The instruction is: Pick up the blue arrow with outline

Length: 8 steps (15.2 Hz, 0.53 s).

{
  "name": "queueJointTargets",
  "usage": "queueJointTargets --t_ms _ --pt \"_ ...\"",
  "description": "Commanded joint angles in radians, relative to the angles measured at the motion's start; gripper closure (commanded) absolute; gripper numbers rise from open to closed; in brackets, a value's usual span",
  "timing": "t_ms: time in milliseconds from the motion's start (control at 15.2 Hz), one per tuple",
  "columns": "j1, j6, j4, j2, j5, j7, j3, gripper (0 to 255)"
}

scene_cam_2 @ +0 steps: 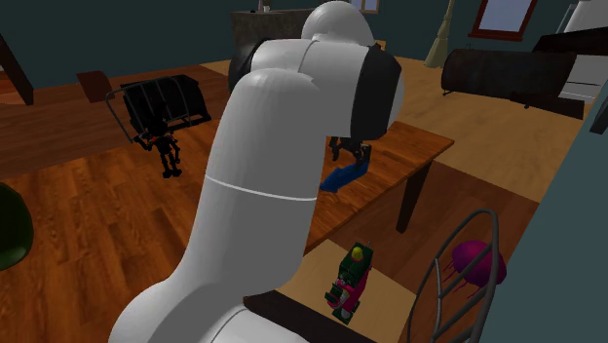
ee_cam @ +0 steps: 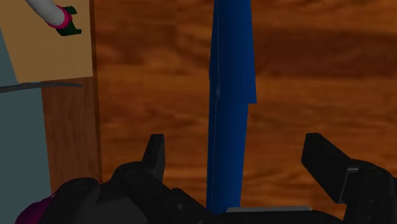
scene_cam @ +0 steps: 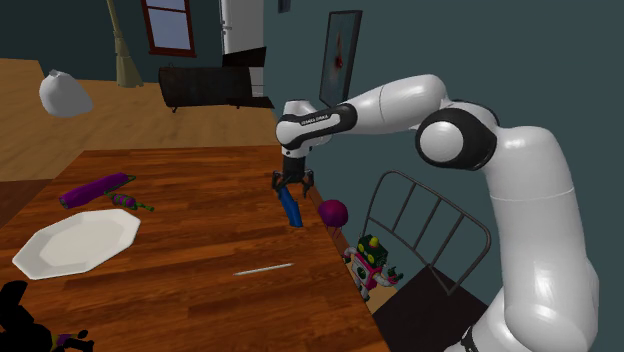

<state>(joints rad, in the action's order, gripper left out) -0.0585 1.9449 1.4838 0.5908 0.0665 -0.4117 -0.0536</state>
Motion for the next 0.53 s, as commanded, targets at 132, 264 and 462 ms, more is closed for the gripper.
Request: queueJointTargets --t_ms 132,264,462 --pt "-0.001 0.036 0.0 0.037 0.001 -0.001 0.001 0" --pt "-0.002 0.056 0.007 0.05 0.001 0.0 0.001 0" --pt "-0.002 0.071 0.012 0.06 0.001 0.001 0.001 0"
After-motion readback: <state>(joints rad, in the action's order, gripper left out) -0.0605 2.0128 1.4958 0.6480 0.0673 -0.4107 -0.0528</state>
